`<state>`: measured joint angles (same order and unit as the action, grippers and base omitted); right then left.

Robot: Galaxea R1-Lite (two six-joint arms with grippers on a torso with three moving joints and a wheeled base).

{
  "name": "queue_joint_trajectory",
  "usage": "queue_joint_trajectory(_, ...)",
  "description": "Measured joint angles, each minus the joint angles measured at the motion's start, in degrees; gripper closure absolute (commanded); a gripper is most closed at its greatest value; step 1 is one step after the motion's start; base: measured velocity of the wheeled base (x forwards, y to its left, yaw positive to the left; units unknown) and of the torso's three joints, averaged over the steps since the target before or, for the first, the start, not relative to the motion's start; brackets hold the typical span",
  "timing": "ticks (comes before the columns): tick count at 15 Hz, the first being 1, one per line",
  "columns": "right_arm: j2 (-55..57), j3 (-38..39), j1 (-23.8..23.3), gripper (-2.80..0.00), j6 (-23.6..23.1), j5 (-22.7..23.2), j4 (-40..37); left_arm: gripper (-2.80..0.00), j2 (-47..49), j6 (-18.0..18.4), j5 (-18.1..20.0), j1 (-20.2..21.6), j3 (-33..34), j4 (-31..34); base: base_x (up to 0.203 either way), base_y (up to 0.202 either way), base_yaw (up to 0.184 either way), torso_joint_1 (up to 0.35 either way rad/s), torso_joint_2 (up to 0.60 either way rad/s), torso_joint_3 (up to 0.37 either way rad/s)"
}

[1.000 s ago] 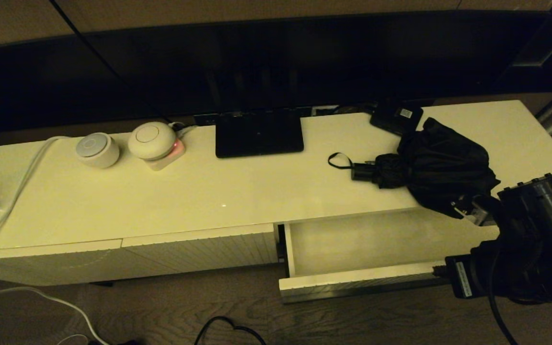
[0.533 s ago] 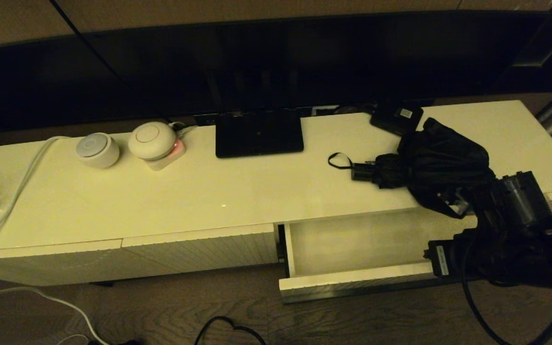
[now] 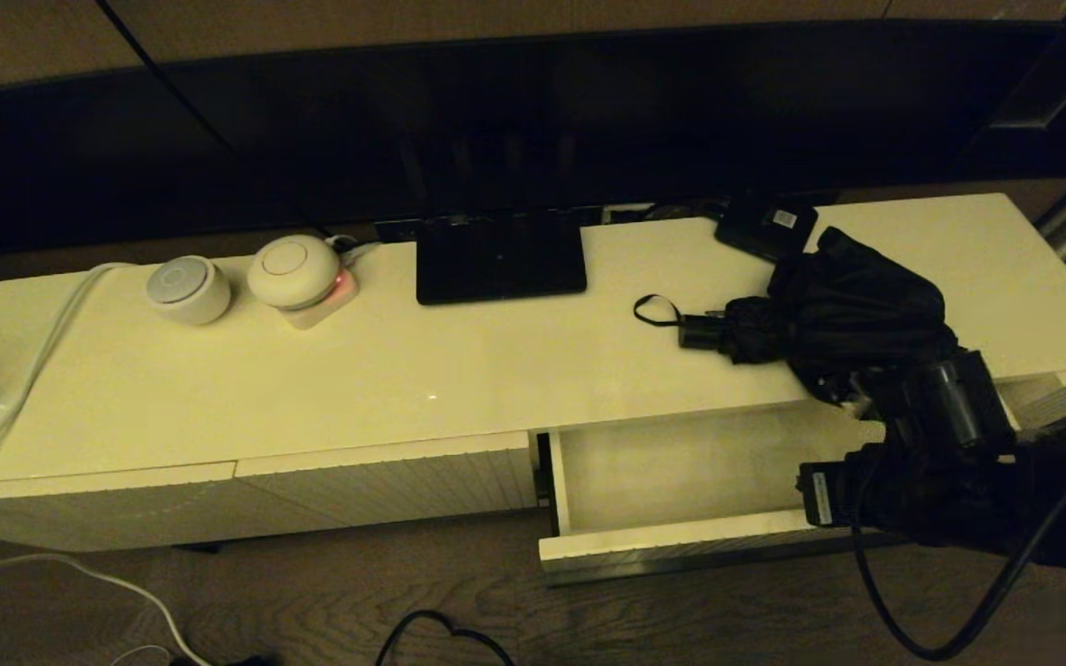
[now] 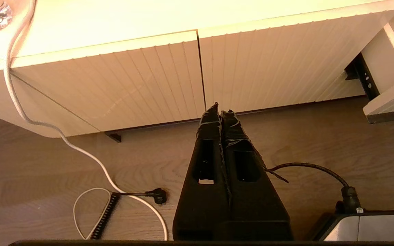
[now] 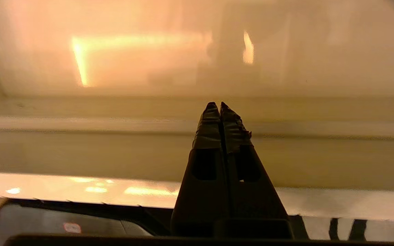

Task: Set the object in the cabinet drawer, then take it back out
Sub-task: Open the drawer

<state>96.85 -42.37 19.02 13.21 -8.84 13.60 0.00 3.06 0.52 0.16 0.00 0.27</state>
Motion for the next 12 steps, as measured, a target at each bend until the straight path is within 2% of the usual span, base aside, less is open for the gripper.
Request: queue_joint_trajectory(12,-1.48,7.98,2.46,0.0,-5.42,0.2,-4.11,0.0,0.0,0.0,0.02,0.0,0.0,0.0,0.0,0.0,0.0,0.0,0.0,0.0)
